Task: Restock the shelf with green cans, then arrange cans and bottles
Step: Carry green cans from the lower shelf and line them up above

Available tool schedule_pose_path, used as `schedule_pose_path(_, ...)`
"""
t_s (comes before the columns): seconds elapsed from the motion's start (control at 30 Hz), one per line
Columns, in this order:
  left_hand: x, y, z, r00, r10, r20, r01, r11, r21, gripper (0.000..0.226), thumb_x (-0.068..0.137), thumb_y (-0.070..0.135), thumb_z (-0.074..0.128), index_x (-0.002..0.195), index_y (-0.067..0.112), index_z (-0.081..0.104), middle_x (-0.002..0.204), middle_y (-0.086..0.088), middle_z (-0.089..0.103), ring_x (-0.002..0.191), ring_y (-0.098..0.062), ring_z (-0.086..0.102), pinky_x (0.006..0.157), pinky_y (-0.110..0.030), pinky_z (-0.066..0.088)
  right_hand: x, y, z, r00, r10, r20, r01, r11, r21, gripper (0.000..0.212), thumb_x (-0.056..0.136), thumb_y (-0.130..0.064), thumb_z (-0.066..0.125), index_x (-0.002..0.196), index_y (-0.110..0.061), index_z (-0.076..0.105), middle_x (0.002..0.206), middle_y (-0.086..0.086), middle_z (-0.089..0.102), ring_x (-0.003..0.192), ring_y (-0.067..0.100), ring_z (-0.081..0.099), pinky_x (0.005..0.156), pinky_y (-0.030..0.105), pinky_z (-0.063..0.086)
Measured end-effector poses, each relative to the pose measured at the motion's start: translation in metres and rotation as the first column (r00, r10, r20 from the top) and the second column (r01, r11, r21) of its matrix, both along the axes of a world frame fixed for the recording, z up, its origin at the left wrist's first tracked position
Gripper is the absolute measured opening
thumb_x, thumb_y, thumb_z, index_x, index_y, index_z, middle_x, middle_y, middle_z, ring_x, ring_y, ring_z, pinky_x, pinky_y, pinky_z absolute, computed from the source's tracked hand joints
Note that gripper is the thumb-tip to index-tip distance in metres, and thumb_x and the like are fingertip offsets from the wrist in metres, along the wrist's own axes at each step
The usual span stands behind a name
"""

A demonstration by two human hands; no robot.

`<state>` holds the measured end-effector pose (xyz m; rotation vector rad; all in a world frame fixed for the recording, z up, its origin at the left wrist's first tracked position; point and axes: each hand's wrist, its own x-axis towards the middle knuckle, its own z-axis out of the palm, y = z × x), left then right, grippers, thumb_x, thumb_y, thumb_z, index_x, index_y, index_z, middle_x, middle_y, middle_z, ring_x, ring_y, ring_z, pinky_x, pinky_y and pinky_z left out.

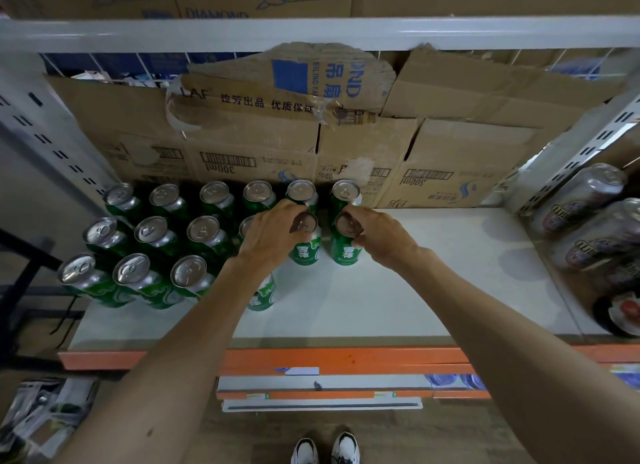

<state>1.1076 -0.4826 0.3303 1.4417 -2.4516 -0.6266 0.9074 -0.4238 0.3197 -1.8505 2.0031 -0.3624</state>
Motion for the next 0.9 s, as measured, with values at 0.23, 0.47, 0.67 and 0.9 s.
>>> schedule_pose_path(0.23,0.0,0.0,0.001,1.0,-0.002,-0.013,0.002,1.0,-0.011,0.057,0.085,0.029,0.074,0.136,0.017,0.054,0.134,-0.001,0.055,0.121,-0.024,0.055,0.102,-0.036,0.04,0.0,0.002,-0.001,1.0,-0.004,0.014,0.004,1.0,0.011,0.056,0.084,-0.008,0.069,0.134,-0.021,0.045,0.133,0.003,0.057,0.112,0.03,0.056,0.088,0.04,0.046)
schedule_pose_path(0.47,0.003,0.002,-0.001,0.999,0.0,-0.038,0.0,1.0,0.008,0.061,0.084,0.026,0.076,0.138,0.016,0.051,0.132,-0.004,0.057,0.12,-0.025,0.056,0.102,-0.038,0.043,0.005,0.011,0.006,0.996,-0.051,0.073,0.051,0.999,0.01,0.081,0.082,-0.01,0.072,0.148,-0.027,0.029,0.143,0.005,0.047,0.121,0.031,0.052,0.093,0.049,0.049)
schedule_pose_path(0.67,-0.005,0.009,0.019,0.994,0.002,-0.114,-0.008,0.999,-0.053,0.049,0.085,0.029,0.069,0.131,0.018,0.057,0.129,-0.001,0.057,0.117,-0.023,0.054,0.101,-0.046,0.042,0.006,0.023,0.026,0.967,-0.243,0.078,0.25,0.963,-0.096,0.052,0.093,-0.025,0.064,0.139,-0.021,0.039,0.13,0.012,0.054,0.113,0.034,0.055,0.086,0.047,0.049)
schedule_pose_path(0.9,-0.027,0.012,0.048,0.992,-0.017,-0.124,0.005,0.996,-0.092,0.02,0.093,0.021,0.063,0.113,0.017,0.065,0.117,-0.004,0.062,0.109,-0.025,0.059,0.093,-0.046,0.048,-0.007,0.055,0.041,0.929,-0.368,0.046,0.371,0.925,-0.084,0.046,0.096,-0.022,0.058,0.138,-0.015,0.042,0.131,0.014,0.051,0.116,0.036,0.052,0.087,0.043,0.048)
